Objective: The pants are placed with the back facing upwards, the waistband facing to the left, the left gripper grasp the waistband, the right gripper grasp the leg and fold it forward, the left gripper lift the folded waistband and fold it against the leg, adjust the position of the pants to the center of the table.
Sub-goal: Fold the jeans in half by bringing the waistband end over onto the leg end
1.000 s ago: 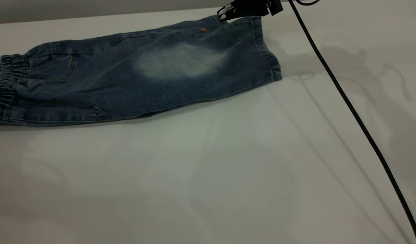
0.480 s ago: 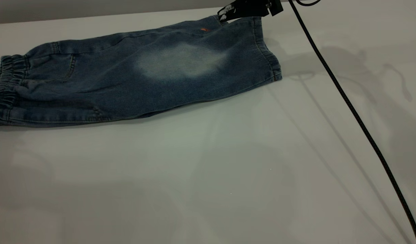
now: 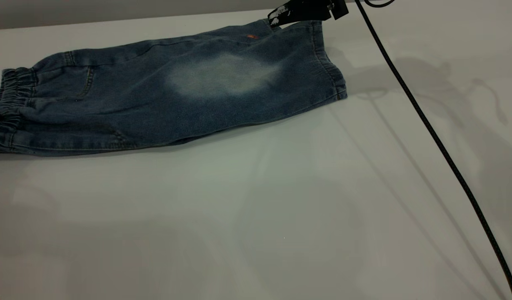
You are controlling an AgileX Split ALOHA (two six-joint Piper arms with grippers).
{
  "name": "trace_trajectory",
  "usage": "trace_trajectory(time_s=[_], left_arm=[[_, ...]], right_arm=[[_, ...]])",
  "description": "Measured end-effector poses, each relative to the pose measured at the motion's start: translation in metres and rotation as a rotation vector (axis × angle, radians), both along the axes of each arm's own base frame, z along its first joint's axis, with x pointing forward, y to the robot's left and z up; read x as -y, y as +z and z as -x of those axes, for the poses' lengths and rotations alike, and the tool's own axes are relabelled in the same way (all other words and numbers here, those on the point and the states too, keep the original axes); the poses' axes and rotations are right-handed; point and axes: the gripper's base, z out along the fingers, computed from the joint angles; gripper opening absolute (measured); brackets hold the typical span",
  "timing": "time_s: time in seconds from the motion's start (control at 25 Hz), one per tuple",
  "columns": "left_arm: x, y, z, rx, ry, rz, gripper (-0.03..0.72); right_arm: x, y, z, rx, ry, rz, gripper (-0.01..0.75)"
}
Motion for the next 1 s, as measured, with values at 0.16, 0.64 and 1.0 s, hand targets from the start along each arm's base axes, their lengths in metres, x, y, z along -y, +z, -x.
trace_trajectory(time_s=[0.16, 0.64, 1.0], left_arm=[[-0.001, -0.002, 0.001, -0.007, -0.014, -0.021, 0.252], [0.002, 0.05, -0.009, 0.196, -0.105, -0.085, 0.161], [0.028, 0.11, 0.02, 0.266, -0.192, -0.223, 0.161]], right_arm=[[0.0, -0.001, 0.0, -0.002, 0.0, 0.0, 0.509], [-0.083, -0.006, 0.023, 0.098, 0.02, 0.064, 0.509], [-0.133, -0.008, 0.027, 0.223, -0.058, 0.107, 0.509]])
